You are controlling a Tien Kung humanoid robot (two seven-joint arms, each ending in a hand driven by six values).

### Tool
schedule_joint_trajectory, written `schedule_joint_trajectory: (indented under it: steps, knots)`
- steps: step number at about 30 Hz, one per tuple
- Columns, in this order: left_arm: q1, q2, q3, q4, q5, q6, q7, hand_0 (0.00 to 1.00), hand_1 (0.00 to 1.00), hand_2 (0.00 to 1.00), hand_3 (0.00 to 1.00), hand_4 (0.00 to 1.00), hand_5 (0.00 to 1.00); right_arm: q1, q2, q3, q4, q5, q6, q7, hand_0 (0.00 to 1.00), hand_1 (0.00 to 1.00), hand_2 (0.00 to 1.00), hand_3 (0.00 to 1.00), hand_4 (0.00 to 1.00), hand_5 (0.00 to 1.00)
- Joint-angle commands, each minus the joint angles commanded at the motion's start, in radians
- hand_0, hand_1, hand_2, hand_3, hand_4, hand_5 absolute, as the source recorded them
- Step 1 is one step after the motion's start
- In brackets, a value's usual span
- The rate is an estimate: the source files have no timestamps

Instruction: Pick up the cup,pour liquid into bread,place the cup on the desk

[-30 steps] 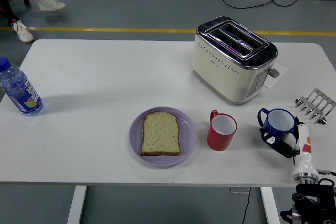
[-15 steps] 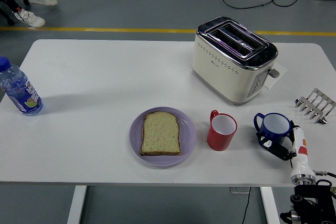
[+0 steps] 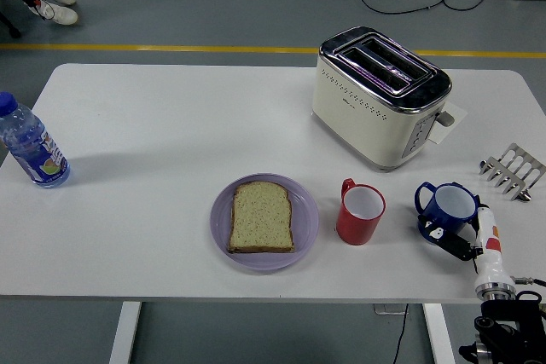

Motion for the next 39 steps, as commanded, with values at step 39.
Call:
schedule_joint_trajectory:
  steps: [39]
  knots:
    - [-0.010, 0.000, -0.017, -0.001, 0.012, 0.000, 0.000, 0.644, 0.661, 0.676, 0.519, 0.245, 0.854, -0.096, -0.051, 0.242, 0.508, -0.042, -0.027, -0.019, 0.871, 0.708, 0.855, 0.921, 0.877, 0.192]
